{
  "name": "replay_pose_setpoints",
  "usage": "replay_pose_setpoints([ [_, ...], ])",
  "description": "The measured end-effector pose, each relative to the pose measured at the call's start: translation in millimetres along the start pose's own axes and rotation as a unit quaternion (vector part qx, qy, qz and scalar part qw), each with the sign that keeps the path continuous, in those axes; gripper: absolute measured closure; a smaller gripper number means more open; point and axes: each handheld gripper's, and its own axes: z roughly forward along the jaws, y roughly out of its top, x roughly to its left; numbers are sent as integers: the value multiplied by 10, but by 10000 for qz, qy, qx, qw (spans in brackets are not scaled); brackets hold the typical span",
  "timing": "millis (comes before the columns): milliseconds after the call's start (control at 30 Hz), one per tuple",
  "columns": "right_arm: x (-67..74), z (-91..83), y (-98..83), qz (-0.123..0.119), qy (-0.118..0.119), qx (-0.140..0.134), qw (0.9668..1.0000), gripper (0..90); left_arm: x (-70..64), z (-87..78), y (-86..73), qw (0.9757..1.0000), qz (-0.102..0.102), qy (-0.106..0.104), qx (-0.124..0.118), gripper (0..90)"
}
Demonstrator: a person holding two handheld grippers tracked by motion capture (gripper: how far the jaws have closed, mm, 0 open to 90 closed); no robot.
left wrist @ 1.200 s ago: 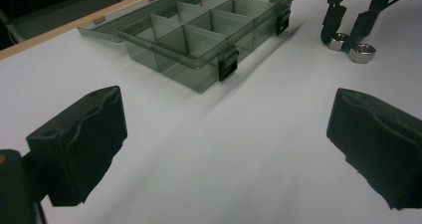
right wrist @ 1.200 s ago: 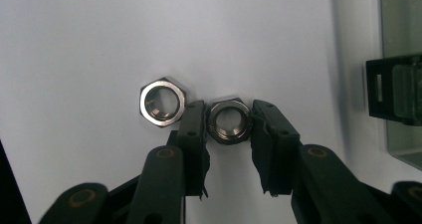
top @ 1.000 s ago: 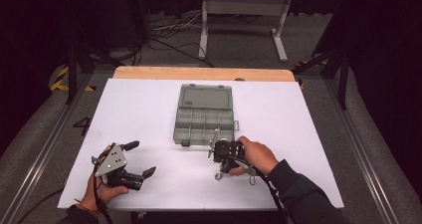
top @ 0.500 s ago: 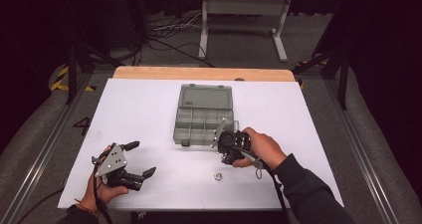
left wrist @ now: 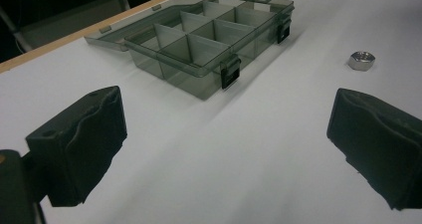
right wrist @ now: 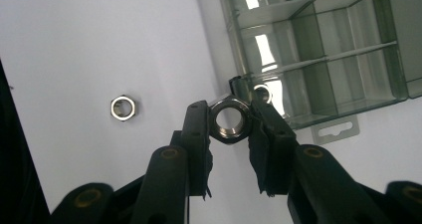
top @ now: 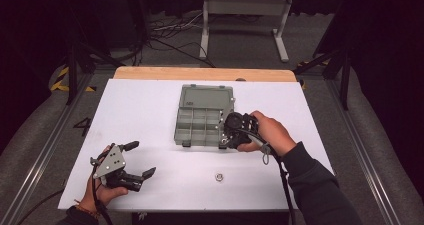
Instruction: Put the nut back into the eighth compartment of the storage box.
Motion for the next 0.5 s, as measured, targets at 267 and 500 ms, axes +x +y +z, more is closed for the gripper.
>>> replay_pose_setpoints([
  [267,-177,43,58,172,-22,8,9998,704,0,-24,13,10000,39,20,-57,27],
  [500,-357,198,126,356,2,168,9992,704,19,-54,16,9999,5,92,-139,30],
])
